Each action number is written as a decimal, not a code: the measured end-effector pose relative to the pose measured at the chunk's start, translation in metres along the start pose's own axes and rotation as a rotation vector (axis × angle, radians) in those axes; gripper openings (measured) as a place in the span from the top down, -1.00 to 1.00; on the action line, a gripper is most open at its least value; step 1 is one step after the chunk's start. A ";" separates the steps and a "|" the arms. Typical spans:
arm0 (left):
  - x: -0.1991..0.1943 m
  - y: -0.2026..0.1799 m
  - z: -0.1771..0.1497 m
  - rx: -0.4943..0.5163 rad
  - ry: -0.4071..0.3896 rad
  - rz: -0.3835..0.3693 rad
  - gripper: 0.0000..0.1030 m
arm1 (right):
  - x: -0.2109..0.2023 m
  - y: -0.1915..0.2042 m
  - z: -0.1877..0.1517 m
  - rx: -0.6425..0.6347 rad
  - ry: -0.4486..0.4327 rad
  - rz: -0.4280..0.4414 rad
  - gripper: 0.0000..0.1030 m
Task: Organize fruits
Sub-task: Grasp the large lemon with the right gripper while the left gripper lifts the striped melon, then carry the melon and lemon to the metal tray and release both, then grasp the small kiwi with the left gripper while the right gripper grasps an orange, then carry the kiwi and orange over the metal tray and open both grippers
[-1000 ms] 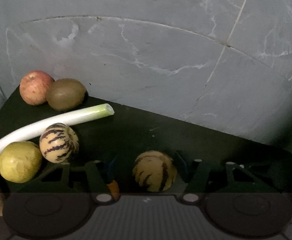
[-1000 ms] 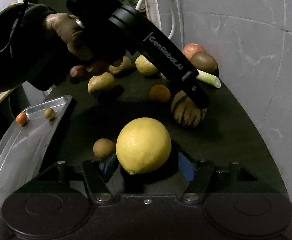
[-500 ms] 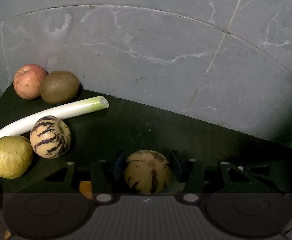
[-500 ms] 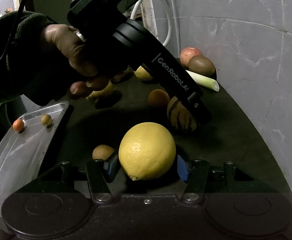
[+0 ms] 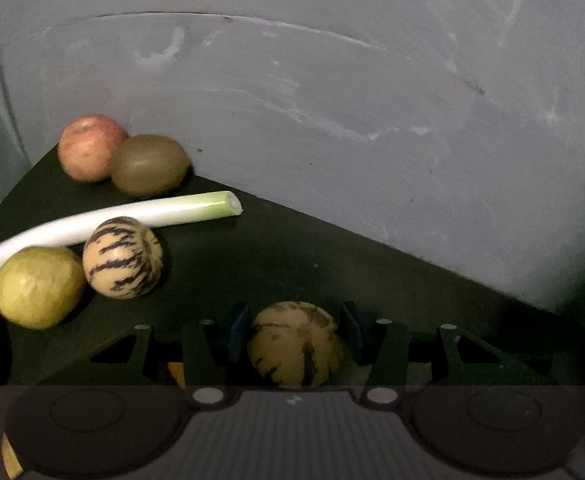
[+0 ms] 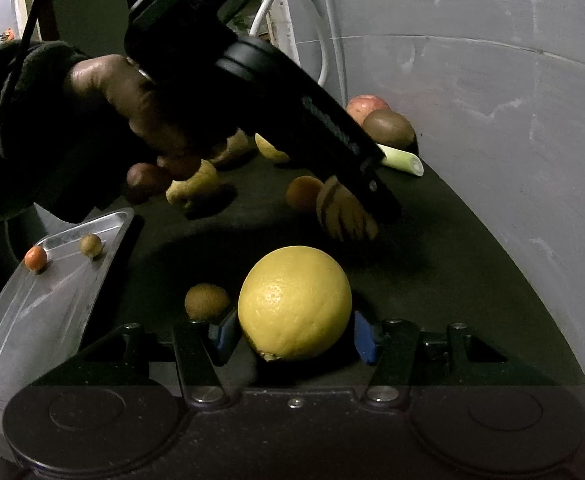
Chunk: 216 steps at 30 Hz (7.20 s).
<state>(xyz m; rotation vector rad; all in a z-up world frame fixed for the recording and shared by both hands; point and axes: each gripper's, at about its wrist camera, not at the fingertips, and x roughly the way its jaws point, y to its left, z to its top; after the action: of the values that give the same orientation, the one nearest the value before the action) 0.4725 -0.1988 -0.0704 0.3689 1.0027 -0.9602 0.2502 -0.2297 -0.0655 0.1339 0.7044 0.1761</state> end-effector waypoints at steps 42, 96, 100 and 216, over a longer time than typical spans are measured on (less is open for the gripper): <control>-0.254 0.085 -0.265 -0.591 -0.287 0.271 -0.01 | 0.003 0.203 -0.008 -0.222 0.024 0.164 -0.12; -0.255 -0.018 -0.311 -0.570 -0.301 0.371 -0.99 | -0.171 0.126 -0.029 -0.141 0.001 -0.225 -0.99; -0.246 -0.039 -0.294 -0.508 -0.296 0.324 -0.99 | -0.188 0.115 -0.025 -0.178 0.028 -0.287 -0.99; -0.231 -0.048 -0.307 -0.624 -0.316 0.567 0.45 | -0.041 0.176 0.005 -0.170 0.079 0.108 0.30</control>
<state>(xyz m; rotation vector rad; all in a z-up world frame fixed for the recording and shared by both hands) 0.2228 0.0941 -0.0290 -0.0334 0.7906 -0.1583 0.2023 -0.0663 -0.0043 0.0019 0.7584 0.3455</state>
